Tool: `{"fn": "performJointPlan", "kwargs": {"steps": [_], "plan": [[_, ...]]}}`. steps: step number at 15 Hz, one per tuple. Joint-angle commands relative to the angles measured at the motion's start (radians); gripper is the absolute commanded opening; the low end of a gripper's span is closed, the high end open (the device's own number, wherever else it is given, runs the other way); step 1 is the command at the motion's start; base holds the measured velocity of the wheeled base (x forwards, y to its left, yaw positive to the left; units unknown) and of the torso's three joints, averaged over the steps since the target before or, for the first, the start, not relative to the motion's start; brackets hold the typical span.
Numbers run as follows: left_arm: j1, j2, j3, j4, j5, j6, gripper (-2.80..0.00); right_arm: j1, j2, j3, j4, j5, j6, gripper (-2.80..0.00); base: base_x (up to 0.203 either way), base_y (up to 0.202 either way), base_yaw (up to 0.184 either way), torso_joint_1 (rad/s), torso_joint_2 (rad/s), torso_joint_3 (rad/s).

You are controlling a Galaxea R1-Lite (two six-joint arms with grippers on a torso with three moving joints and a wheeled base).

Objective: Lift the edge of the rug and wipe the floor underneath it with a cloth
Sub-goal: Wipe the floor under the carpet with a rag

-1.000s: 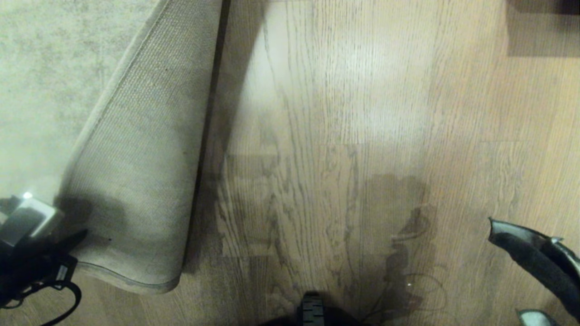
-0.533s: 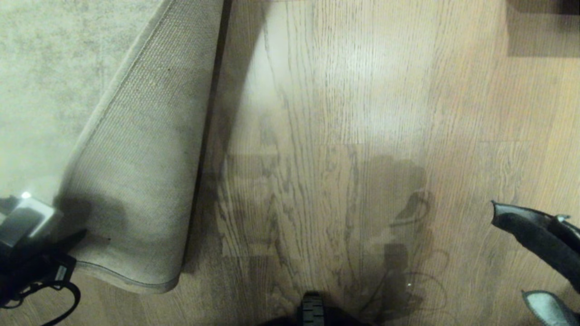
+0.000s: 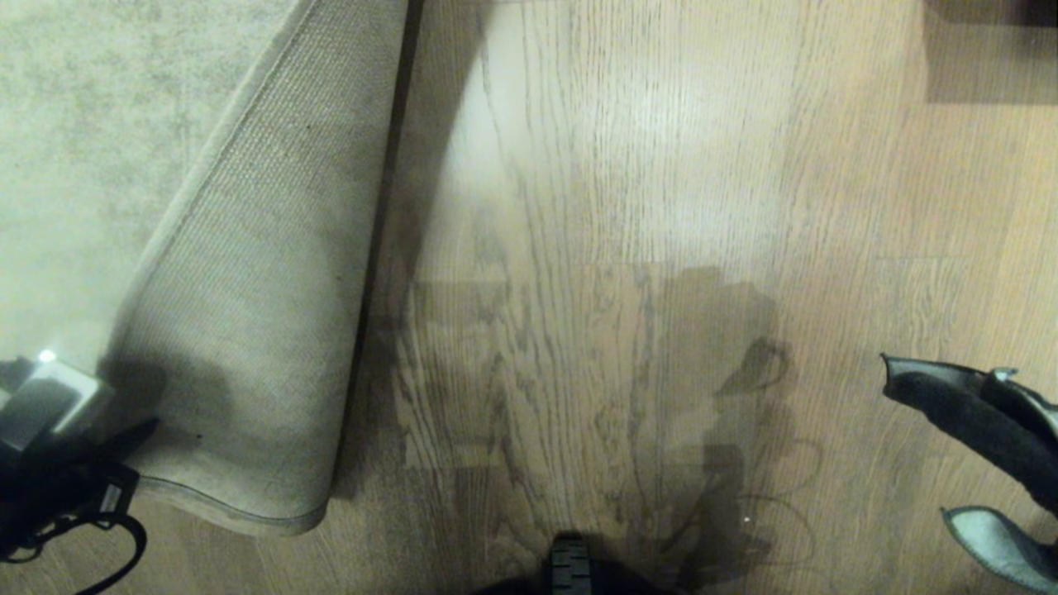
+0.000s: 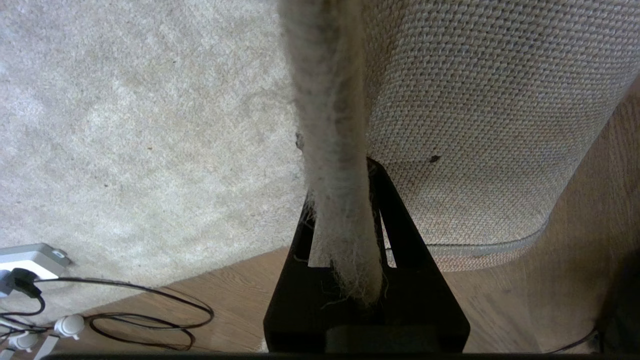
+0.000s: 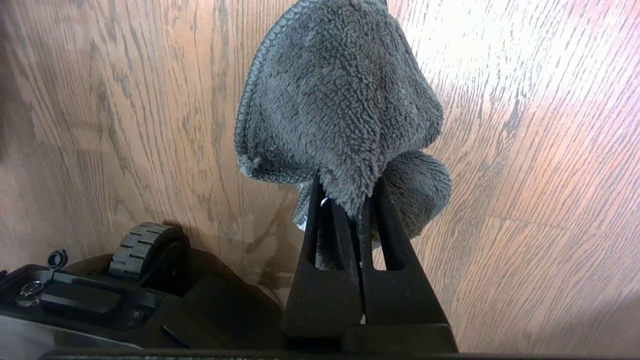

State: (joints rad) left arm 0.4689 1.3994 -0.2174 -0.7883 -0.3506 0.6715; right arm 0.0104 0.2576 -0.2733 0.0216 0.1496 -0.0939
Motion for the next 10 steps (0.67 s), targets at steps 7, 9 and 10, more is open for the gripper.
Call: {"fn": "performJointPlan", "kwargs": {"steps": [7, 9, 10], "plan": [[-0.001, 0.0, 0.0, -0.005, -0.002, 0.004, -2.8, 0.002, 0.09, -0.014, -0.062, 0.002, -0.003, -2.8, 0.0, 0.0, 0.0, 0.0, 0.0, 0.0], [-0.001, 0.0, 0.0, -0.006, -0.002, 0.003, -2.8, 0.002, 0.124, -0.013, -0.103, 0.002, -0.003, -2.8, 0.0, 0.0, 0.0, 0.0, 0.0, 0.0], [-0.001, 0.0, 0.0, -0.005, -0.002, 0.003, -2.8, 0.002, 0.134, -0.014, -0.116, 0.002, -0.003, -2.8, 0.0, 0.0, 0.0, 0.0, 0.0, 0.0]]}}
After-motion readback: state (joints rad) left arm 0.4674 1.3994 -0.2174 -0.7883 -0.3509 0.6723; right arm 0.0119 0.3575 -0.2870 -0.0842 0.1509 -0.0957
